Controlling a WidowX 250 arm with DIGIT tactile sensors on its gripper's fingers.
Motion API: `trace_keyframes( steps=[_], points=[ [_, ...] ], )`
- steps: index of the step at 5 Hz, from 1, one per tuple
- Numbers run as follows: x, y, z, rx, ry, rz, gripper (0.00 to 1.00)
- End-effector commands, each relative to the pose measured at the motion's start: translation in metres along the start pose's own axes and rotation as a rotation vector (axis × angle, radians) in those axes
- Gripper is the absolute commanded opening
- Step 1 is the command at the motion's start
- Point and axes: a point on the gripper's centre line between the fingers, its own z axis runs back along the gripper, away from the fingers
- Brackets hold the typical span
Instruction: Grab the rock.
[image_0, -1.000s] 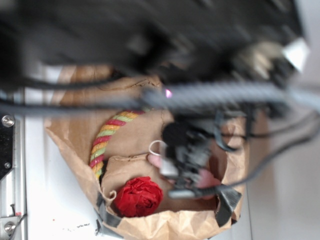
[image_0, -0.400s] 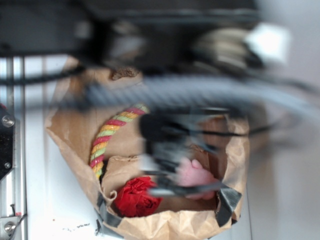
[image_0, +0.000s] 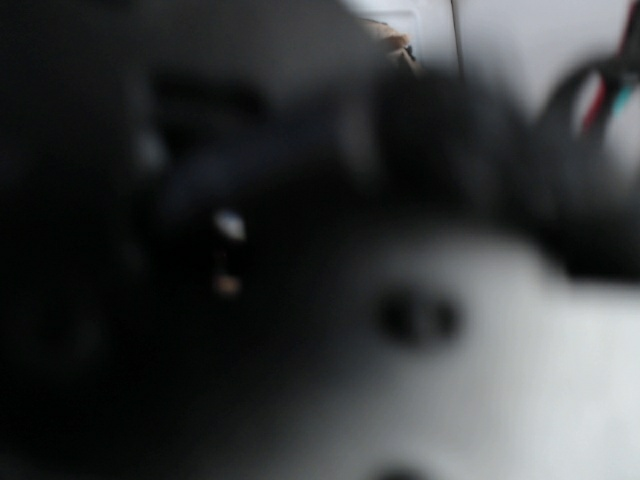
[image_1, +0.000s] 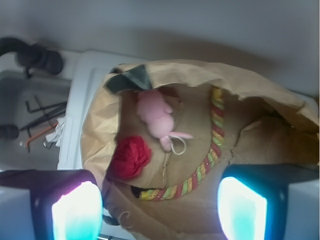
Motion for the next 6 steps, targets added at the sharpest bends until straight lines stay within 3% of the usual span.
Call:
trace_keyframes(
  steps=[1, 2, 4, 6],
  points=[
    [0.008, 0.0, 0.021, 0.01, -0.073, 0.002, 1.0],
    [0.008, 0.0, 0.021, 0.01, -0.073, 0.002, 1.0],
    [-0.002, 0.029, 0.004, 0.049, -0.02, 0.083, 1.0],
    [-0.019, 0.041, 0.009, 0.046, -0.086, 0.207, 1.0]
  ],
)
